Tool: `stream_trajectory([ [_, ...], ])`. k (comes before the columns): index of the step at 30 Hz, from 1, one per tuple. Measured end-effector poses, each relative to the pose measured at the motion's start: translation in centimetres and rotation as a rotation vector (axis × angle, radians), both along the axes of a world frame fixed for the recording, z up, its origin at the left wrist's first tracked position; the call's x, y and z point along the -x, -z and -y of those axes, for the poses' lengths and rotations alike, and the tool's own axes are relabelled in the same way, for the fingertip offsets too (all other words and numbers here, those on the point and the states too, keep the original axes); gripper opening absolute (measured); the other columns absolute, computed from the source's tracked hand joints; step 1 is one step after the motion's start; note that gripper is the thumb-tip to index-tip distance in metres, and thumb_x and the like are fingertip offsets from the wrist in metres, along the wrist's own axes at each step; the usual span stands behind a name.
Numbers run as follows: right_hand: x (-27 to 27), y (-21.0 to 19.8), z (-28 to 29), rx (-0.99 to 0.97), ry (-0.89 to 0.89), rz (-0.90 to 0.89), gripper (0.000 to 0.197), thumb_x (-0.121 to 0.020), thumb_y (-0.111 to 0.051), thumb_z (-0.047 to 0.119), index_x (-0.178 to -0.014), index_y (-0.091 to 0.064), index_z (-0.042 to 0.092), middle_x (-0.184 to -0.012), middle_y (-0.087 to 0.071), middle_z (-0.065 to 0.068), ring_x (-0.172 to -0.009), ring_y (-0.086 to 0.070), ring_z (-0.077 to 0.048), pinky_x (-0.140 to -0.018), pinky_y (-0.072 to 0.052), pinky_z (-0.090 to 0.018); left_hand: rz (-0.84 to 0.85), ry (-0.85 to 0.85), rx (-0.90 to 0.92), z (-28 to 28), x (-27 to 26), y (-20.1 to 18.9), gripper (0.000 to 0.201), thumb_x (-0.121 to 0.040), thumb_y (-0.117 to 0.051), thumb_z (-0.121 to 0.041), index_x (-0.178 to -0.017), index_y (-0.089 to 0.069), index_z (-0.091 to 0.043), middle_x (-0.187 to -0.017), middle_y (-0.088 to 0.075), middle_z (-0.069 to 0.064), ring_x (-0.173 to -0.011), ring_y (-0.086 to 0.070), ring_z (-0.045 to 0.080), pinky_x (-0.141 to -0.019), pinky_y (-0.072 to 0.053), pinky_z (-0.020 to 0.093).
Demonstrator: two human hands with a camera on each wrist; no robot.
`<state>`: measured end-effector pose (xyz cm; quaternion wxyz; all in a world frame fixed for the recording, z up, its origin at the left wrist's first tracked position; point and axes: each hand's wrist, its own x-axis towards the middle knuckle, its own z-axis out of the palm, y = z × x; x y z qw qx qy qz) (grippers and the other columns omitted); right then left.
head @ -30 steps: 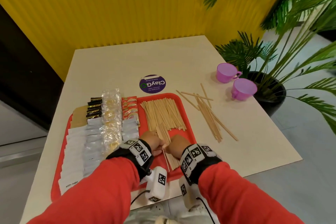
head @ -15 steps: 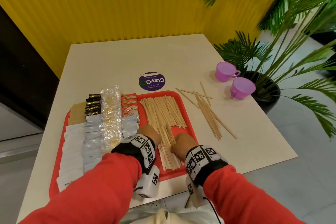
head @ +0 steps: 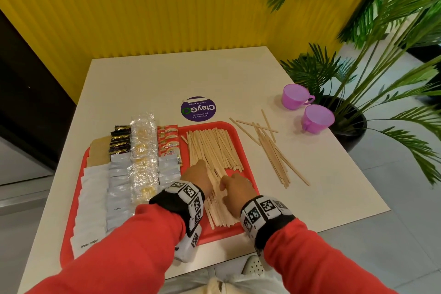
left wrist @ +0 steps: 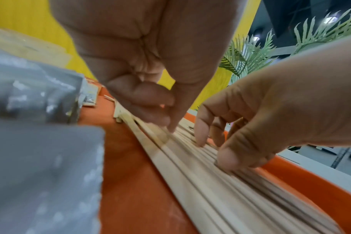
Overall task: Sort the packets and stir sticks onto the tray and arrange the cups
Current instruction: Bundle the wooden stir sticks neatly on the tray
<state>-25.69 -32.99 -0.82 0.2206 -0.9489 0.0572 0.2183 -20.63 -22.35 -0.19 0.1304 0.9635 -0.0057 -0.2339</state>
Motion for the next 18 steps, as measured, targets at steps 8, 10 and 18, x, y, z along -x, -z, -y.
stream_trajectory([
  [8, -0.1, -0.3, 0.3, -0.023, 0.018, -0.029, 0.025, -0.086, -0.047, -0.002, -0.102, -0.052, 0.016, -0.114, -0.051, -0.007, -0.091, -0.055, -0.025, -0.076, -0.042, -0.028, -0.058, 0.116, 0.016, -0.1, 0.0, -0.1, 0.043, -0.082, -0.065, -0.012, -0.121, -0.047, -0.014, -0.113, -0.059, 0.006, -0.1, -0.06, 0.021, -0.071, -0.043, 0.026],
  [10, -0.2, -0.4, 0.2, -0.031, 0.012, -0.036, 0.024, -0.085, -0.045, -0.004, -0.098, -0.051, 0.016, -0.108, -0.052, -0.008, -0.079, -0.051, -0.022, -0.072, -0.044, -0.029, -0.053, 0.129, 0.01, -0.2, -0.1, -0.3, 0.042, -0.083, -0.065, -0.015, -0.121, -0.047, -0.012, -0.115, -0.059, 0.007, -0.103, -0.06, 0.022, -0.074, -0.045, 0.026],
  [18, -0.2, -1.3, 0.4, 0.028, -0.084, -0.097, 0.021, -0.086, -0.046, -0.003, -0.095, -0.05, 0.014, -0.092, -0.051, -0.005, -0.08, -0.05, -0.02, -0.054, -0.037, -0.023, -0.052, 0.18, -0.03, 0.0, -0.6, -0.6, 0.04, -0.082, -0.066, -0.016, -0.118, -0.05, -0.01, -0.113, -0.061, 0.008, -0.102, -0.061, 0.023, -0.073, -0.045, 0.028],
])
